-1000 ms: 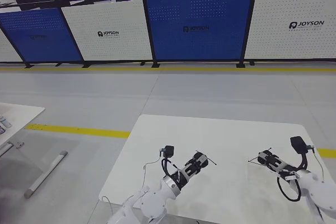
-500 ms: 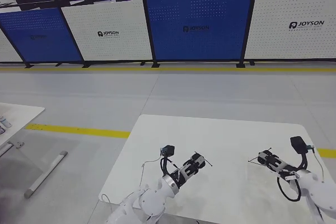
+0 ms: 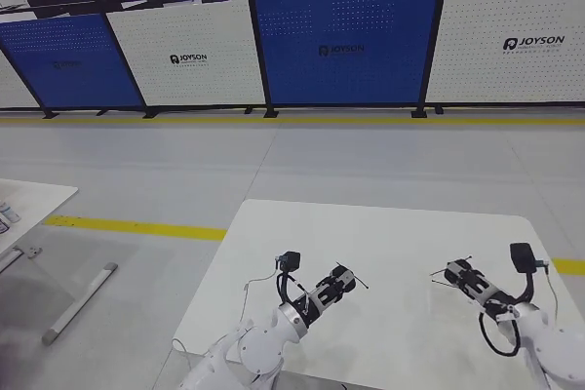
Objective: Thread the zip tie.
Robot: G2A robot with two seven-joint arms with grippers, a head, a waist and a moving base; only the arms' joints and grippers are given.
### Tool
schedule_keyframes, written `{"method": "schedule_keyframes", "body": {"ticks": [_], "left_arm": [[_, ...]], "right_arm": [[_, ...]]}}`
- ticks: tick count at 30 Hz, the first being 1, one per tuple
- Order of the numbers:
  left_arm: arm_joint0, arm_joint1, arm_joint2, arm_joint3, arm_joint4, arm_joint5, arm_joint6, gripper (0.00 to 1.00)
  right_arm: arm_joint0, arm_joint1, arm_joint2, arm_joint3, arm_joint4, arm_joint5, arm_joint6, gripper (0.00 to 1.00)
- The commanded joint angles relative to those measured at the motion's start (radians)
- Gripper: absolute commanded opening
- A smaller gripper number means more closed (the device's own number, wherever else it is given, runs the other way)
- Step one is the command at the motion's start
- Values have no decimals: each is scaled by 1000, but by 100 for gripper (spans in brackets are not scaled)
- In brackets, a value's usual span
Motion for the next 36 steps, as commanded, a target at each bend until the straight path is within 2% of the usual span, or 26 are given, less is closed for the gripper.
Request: {"method": "schedule_keyframes", "body": {"ticks": [1,6,8,19,24,27,29,36], "left_arm": [[0,0,0,0,0,0,0,0],[0,0,0,0,0,0,0,0],[0,0,0,0,0,0,0,0],[0,0,0,0,0,0,0,0],[0,0,0,0,0,0,0,0],[0,0,0,0,0,0,0,0],[0,0,0,0,0,0,0,0],[0,0,0,0,0,0,0,0]], "right_arm": [[-41,-4,-9,-32,30,-27,-48,0],[-104,-17,-65,-73,118,-93,-87,0],[-104,-18,-82,-75,107,-95,-70,0],[-104,-18,-82,-75,107,-95,-70,0],[-112,-31,-149,-42,56,-186,-192,0],[-111,-44,-217,-19,-26,-213,-306,0],[-111,-50,-246,-12,-42,-224,-350,0],[-113,-53,-253,-10,-36,-231,-362,0]]}}
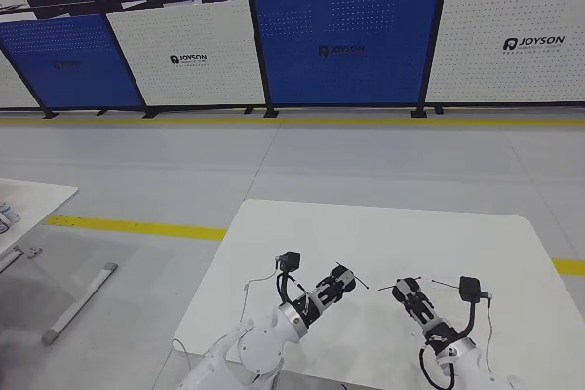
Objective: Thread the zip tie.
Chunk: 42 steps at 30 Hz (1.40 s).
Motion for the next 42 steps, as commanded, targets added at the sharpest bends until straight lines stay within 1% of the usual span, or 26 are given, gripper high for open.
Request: {"method": "schedule_keyframes", "body": {"ticks": [1,6,10,11,12,14,15,27,29,32,35,42], "left_arm": [[0,0,0,0,0,0,0,0],[0,0,0,0,0,0,0,0],[-1,-5,5,2,-25,14,27,0],[-3,-6,7,2,-33,19,34,0],[-5,-7,9,3,-34,21,34,0],[-6,-7,10,4,-34,21,34,0],[-6,-7,10,4,-34,21,34,0],[-6,-7,10,4,-34,21,34,0],[-6,-7,10,4,-34,21,34,0],[-6,-7,10,4,-34,21,34,0],[-6,-7,10,4,-34,21,34,0],[-6,-8,10,5,-35,22,35,0]], "right_arm": [[0,0,0,0,0,0,0,0],[0,0,0,0,0,0,0,0],[-1,-2,-4,0,-10,-6,-14,0],[-4,-4,-10,0,-59,-36,-76,0],[-15,-8,-32,9,-89,-56,-114,0],[-16,-17,-67,27,-121,-81,-177,0],[-15,-19,-73,33,-130,-85,-198,0],[-15,-19,-73,34,-131,-83,-199,0],[-12,-23,-78,31,-142,-69,-218,0],[-11,-31,-93,29,-133,-78,-250,0],[-10,-37,-105,34,-158,-73,-290,0],[-10,-37,-105,34,-158,-73,-290,0]]}}
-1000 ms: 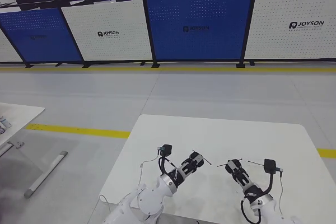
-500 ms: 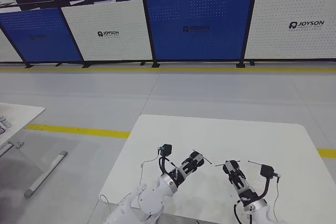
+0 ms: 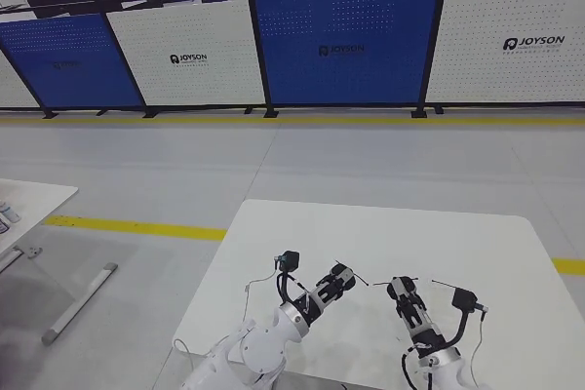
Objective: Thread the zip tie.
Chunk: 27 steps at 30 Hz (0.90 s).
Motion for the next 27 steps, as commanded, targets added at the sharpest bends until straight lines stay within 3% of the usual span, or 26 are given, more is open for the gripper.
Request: {"method": "schedule_keyframes", "body": {"ticks": [1,5,27], "left_arm": [[-1,-1,2,3,-6,6,4,0],[-11,-7,6,11,-35,26,22,0],[-13,-8,8,13,-36,26,22,0]], "right_arm": [[0,0,0,0,0,0,0,0],[0,0,0,0,0,0,0,0],[11,-9,-8,16,14,13,25,0]]}}
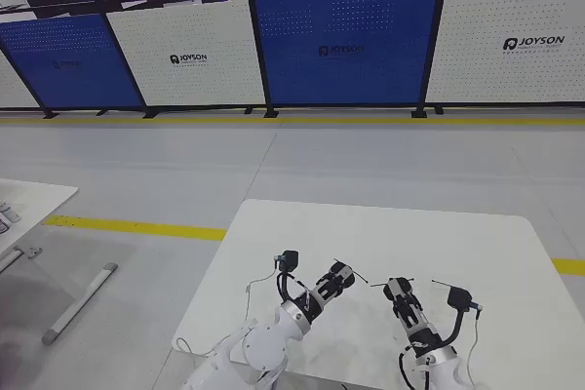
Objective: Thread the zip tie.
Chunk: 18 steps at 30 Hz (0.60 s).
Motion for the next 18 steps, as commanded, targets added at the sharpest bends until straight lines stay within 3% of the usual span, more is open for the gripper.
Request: {"method": "schedule_keyframes", "body": {"ticks": [1,18], "left_arm": [[0,0,0,0,0,0,0,0],[0,0,0,0,0,0,0,0]], "right_arm": [[0,0,0,0,0,0,0,0],[16,-14,4,17,13,0,14,0]]}}
